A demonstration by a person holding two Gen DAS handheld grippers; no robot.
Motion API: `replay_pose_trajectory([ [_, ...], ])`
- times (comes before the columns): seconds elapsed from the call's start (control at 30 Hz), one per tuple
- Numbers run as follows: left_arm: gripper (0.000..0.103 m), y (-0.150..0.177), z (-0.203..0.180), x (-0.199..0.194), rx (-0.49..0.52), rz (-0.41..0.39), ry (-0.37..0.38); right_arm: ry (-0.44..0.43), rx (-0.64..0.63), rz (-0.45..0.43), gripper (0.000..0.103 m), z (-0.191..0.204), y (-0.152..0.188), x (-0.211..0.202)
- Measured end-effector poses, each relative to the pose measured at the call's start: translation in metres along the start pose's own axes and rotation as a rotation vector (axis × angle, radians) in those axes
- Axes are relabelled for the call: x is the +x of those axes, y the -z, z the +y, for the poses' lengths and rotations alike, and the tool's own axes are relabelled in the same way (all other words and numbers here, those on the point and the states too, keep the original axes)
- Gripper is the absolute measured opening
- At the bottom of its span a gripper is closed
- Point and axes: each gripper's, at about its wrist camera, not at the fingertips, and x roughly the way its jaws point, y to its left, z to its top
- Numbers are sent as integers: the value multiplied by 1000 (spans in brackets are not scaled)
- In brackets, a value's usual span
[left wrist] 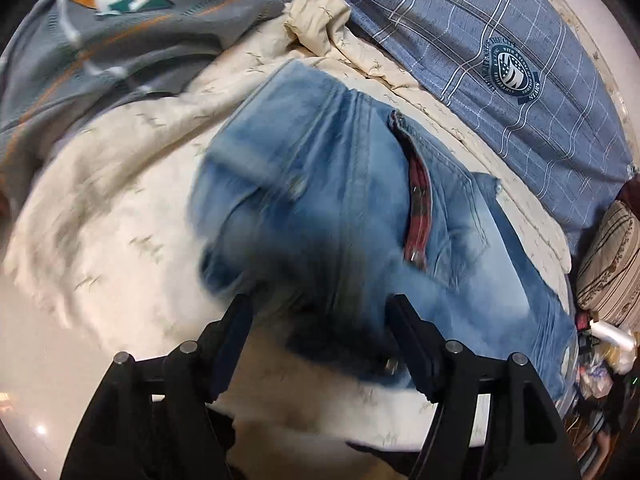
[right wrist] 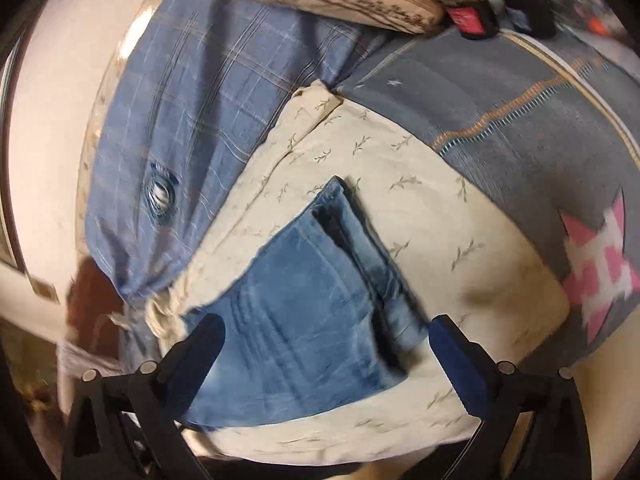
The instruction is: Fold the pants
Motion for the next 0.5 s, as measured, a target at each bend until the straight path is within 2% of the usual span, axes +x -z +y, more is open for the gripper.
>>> replay_pose_trajectory([
  [0.03,72,4,0,-9,1,-12,0,-8,-48,2,102,11,-6,4],
  [0.13,73,18,3,-31,1,-46,-27,88,-193,13,102,39,-22,31],
  [0.17,73,22,4,-35,5,-57,-28,122,-223,36,98,43,-26,46],
  [0.23,73,27,6,-43,8,-81,-39,187,-260,82,85,43,-31,74],
  [0.27,73,28,5,-45,18,-92,-43,215,-275,114,56,40,-32,87],
  [0.3,73,28,4,-47,33,-104,-59,240,-288,140,18,38,-30,95],
  [0.33,73,27,2,-48,43,-114,-75,271,-323,159,13,42,-25,103],
  [0.37,73,25,1,-49,55,-127,-86,320,-386,153,13,51,-20,105],
  [0.5,73,12,-25,-49,130,-165,-64,389,-479,49,12,77,-28,82],
])
